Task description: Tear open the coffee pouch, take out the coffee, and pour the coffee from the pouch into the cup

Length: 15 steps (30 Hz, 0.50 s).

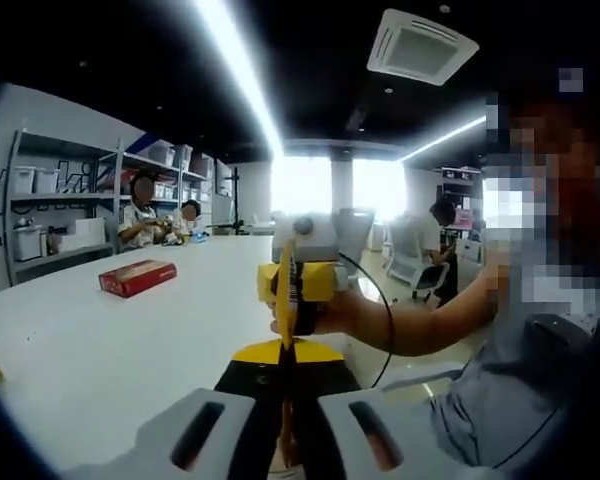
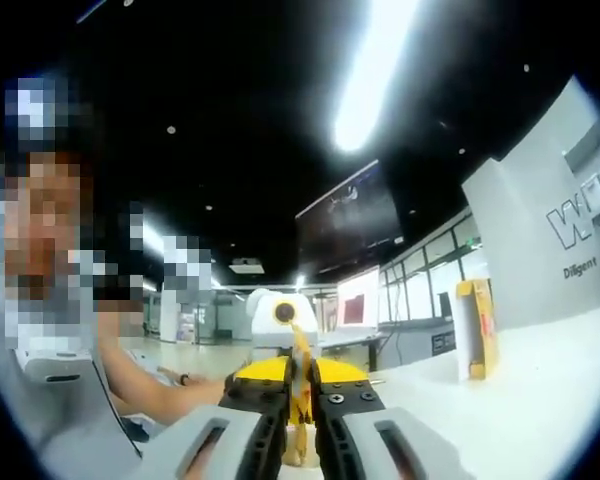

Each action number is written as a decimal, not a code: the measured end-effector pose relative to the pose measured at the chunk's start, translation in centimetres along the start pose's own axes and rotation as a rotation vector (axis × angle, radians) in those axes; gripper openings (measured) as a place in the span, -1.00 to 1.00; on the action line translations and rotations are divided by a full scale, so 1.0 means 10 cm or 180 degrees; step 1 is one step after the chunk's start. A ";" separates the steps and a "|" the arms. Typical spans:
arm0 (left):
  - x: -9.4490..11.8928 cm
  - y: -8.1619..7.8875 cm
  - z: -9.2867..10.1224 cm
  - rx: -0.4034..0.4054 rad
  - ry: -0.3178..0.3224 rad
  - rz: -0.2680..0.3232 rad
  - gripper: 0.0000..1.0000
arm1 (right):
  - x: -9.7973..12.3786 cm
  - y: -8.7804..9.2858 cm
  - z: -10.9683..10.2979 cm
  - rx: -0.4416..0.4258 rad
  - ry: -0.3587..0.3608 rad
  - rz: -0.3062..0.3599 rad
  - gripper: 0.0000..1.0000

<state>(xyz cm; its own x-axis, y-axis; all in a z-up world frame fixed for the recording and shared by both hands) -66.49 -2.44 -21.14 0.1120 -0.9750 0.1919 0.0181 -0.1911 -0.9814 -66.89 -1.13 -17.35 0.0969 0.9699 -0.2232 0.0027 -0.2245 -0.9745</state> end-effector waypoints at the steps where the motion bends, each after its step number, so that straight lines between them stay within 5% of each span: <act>1: 0.00 0.00 0.01 0.0009 0.0007 0.0002 -0.95 | 0.00 0.00 0.00 0.0011 -0.0001 0.0004 -0.80; 15: -0.02 0.02 -0.02 -0.0022 0.0018 -0.0024 -0.84 | 0.01 0.00 0.03 0.0004 0.0019 -0.0041 -0.83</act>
<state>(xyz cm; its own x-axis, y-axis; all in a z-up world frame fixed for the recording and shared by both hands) -66.67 -2.29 -21.33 0.1062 -0.9742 0.1993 0.0121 -0.1991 -0.9799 -67.22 -1.03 -17.37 0.1027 0.9722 -0.2105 0.0029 -0.2119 -0.9773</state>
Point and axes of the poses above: the point that each gripper's makers call its tool centre point, and the gripper's own axes: x roughly backward along the fingers, z roughly to its right, y roughly out of its underside, the point moved 1 cm from there along x, roughly backward along the fingers, and after that the axes turned 4 degrees about -z, right-handed, at the moved point
